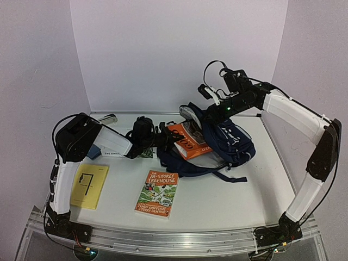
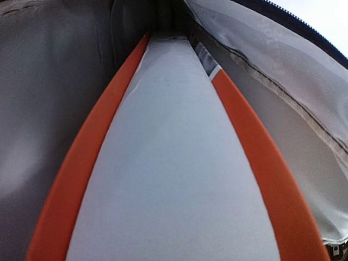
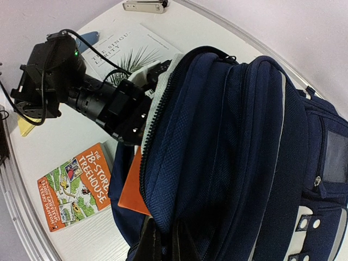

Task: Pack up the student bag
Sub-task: Place the book in the student bag.

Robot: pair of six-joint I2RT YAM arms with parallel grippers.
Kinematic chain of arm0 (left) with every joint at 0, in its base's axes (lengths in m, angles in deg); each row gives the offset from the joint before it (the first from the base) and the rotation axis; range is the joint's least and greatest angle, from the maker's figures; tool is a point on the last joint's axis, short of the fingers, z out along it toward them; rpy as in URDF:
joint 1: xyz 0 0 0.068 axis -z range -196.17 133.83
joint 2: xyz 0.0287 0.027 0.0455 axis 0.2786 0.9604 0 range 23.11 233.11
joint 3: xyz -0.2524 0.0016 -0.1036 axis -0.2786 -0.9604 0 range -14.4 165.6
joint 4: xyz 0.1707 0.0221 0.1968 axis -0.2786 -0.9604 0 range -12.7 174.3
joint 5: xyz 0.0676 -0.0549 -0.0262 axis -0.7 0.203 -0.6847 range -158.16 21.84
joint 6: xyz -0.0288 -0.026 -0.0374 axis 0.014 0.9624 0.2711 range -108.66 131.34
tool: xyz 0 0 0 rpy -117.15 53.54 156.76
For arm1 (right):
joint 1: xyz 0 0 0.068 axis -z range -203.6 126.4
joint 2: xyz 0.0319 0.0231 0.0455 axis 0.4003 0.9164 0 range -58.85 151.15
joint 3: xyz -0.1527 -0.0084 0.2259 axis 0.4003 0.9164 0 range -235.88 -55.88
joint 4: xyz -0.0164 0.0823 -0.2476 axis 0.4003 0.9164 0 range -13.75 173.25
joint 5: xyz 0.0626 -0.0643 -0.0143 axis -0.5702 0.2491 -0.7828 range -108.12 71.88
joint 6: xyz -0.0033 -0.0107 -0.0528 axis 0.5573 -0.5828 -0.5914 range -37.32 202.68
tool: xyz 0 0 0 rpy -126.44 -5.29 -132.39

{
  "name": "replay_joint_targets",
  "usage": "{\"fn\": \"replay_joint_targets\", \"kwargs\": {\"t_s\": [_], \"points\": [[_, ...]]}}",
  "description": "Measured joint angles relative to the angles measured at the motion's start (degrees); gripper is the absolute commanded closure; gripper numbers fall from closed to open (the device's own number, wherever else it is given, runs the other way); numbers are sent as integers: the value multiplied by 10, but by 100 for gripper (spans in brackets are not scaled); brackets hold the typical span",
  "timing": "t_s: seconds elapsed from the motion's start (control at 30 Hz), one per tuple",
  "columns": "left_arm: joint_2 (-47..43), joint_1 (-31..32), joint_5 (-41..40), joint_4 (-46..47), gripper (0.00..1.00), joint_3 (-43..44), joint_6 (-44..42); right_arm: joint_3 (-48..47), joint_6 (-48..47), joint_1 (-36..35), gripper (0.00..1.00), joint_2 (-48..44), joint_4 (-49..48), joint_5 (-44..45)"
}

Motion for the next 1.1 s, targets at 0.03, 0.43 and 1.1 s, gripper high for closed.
{"fn": "replay_joint_targets", "kwargs": {"t_s": [0.03,0.43,1.1], "points": [[4,0,0,-5,95,9,0,0,1,0,100,0,0,-3],[110,15,-21,-92,74,191,-14,0,10,1,100,0,1,-29],[12,19,-91,-257,16,141,-115,0,11,44,100,0,-11,-45]]}}
